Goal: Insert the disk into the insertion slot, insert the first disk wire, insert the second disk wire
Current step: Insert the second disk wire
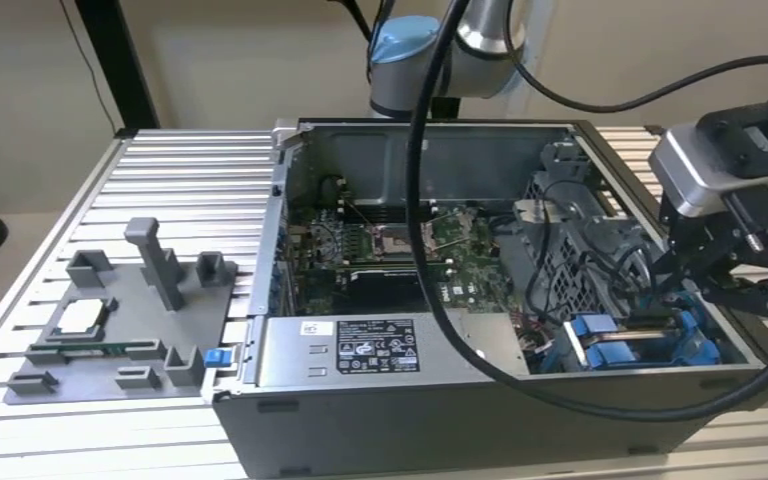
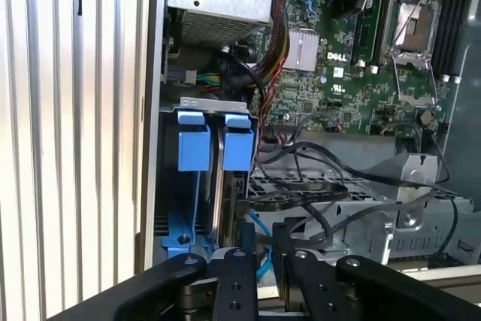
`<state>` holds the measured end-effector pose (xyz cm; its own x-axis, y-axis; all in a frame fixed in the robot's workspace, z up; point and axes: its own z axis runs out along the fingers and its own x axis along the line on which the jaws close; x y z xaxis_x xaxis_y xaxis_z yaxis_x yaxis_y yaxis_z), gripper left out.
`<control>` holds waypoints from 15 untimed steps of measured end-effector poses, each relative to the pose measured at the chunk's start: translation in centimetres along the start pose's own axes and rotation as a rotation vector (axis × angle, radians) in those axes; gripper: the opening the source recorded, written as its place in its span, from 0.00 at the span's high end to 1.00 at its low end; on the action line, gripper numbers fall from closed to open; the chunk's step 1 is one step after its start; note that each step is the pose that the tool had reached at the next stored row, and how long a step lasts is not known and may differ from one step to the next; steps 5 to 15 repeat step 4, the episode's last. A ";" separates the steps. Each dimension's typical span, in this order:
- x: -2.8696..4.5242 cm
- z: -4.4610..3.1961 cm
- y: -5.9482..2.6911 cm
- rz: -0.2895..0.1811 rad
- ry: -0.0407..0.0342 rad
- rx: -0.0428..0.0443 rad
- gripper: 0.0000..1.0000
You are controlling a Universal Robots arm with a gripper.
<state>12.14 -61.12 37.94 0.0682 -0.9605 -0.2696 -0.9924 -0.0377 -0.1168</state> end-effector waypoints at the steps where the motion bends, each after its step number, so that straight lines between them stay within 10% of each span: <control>1: -0.01 -0.03 0.00 0.000 0.0004 0.0000 0.00; 15: -0.01 -0.04 0.00 0.000 0.0003 -0.0001 0.00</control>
